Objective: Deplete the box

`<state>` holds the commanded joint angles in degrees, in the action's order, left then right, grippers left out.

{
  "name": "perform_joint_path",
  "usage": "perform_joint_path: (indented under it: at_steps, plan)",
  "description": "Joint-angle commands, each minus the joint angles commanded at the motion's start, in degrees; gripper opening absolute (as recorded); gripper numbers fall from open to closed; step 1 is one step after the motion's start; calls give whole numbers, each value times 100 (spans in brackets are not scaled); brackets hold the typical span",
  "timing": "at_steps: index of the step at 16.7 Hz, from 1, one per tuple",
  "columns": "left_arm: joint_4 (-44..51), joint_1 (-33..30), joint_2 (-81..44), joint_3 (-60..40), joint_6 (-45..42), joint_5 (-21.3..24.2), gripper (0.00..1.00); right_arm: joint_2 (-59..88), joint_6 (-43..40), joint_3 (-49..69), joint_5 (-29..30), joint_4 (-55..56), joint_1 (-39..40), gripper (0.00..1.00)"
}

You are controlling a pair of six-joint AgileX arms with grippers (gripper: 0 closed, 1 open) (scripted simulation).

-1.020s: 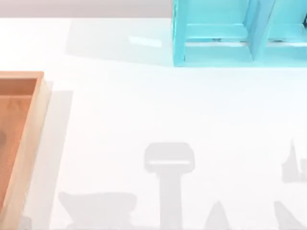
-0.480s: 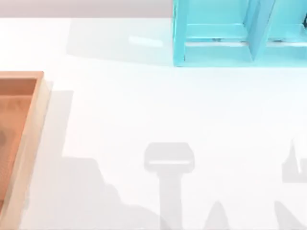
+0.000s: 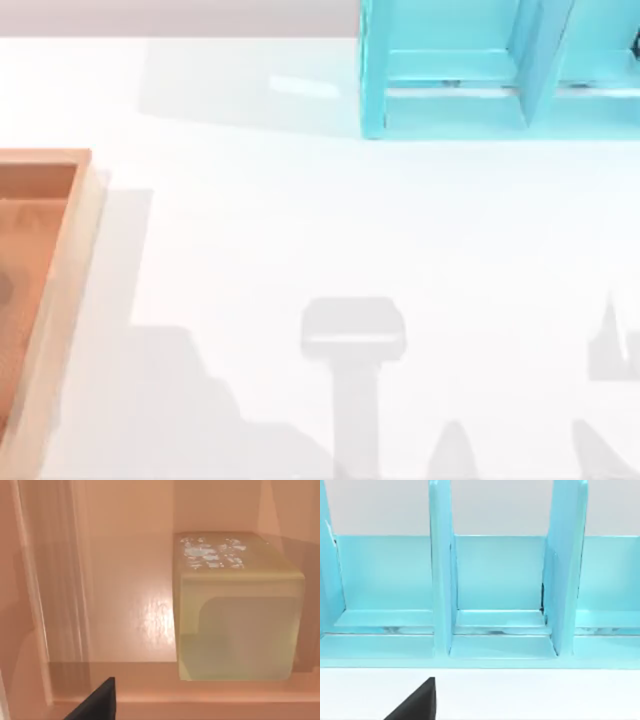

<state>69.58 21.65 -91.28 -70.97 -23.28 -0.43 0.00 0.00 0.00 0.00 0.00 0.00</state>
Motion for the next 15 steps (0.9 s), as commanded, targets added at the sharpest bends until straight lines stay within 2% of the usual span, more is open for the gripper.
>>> perform_joint_path:
  at_steps: [8,14,15]
  plan:
    - [-1966,50,-553,1339,-49,1,100,0,0,0,0,0,0,100]
    - [-2224,59,-649,1561,-59,1,100,0,0,0,0,0,0,100]
    - [-2224,59,-649,1561,-59,1,92,0,0,0,0,0,0,100]
